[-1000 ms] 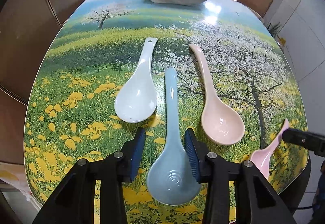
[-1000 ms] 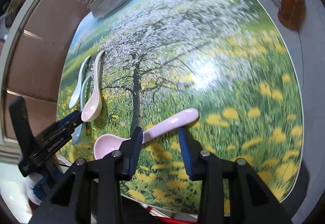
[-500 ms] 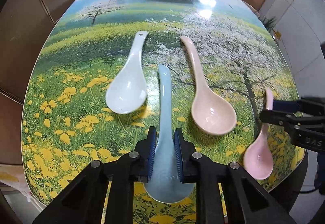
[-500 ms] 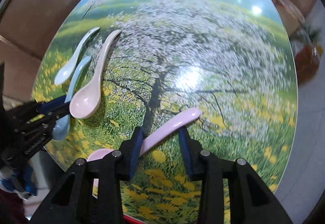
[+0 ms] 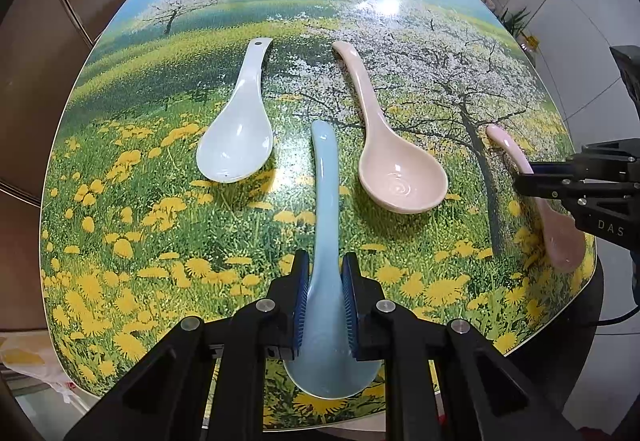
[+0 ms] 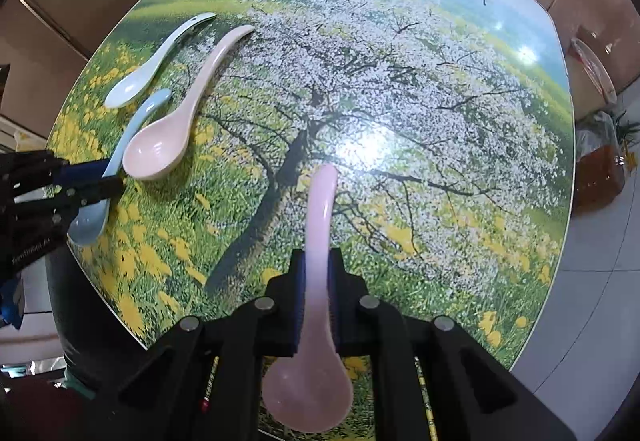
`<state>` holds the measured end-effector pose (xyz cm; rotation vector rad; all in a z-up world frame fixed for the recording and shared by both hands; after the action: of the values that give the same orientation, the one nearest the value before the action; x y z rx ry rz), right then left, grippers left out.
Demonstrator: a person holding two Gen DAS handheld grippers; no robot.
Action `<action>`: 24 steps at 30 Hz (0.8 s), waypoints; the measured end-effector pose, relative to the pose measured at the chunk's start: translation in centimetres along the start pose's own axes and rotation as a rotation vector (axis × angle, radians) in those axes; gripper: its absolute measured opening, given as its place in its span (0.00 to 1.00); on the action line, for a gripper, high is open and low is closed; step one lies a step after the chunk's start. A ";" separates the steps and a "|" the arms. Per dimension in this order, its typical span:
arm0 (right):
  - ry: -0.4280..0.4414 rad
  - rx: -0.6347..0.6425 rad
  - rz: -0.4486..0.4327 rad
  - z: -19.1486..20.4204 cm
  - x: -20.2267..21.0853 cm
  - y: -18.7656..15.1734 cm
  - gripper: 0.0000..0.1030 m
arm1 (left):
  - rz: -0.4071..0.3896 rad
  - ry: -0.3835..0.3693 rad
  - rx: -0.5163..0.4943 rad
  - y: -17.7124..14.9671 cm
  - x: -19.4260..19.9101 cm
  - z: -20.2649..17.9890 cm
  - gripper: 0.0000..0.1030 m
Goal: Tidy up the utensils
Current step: 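Grasp the light-blue spoon handle with the left tool while the right tool grasps the pink spoon, then lift both held spoons upright and carry them over the wire holder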
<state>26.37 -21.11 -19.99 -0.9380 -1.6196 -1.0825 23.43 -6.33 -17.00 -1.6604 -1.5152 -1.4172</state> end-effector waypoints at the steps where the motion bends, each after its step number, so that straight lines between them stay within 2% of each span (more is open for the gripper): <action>1: 0.007 -0.004 -0.003 -0.1 0.1 0.0 0.10 | -0.004 -0.001 0.002 0.1 0.1 0.2 0.15; 4: 0.040 -0.019 -0.032 -0.5 0.3 -0.3 0.10 | -0.031 -0.028 0.009 -0.2 0.4 0.4 0.15; 9: 0.118 -0.069 -0.122 -1.9 1.9 -0.6 0.10 | -0.127 -0.075 0.011 -1.6 1.7 0.9 0.15; 15: 0.194 -0.146 -0.201 -4.3 3.0 -3.0 0.10 | -0.234 -0.116 0.059 -2.9 4.0 2.2 0.15; 24: 0.212 -0.201 -0.278 -5.7 5.0 -4.8 0.10 | -0.363 -0.131 0.047 -2.8 7.5 2.0 0.15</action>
<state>22.21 -27.57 -15.29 -0.7085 -1.5129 -1.5068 20.47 -0.71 -11.76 -1.5286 -1.9880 -1.4579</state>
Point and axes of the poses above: each gripper's, at about its wrist camera, not at the fingertips, and x roughly against the way its jaws point, z to its left, y to its top, the point moved 1 cm from there along -x, roughly the way its jaws point, and after that the axes turned 15 degrees about -y, right-handed, at the moved point
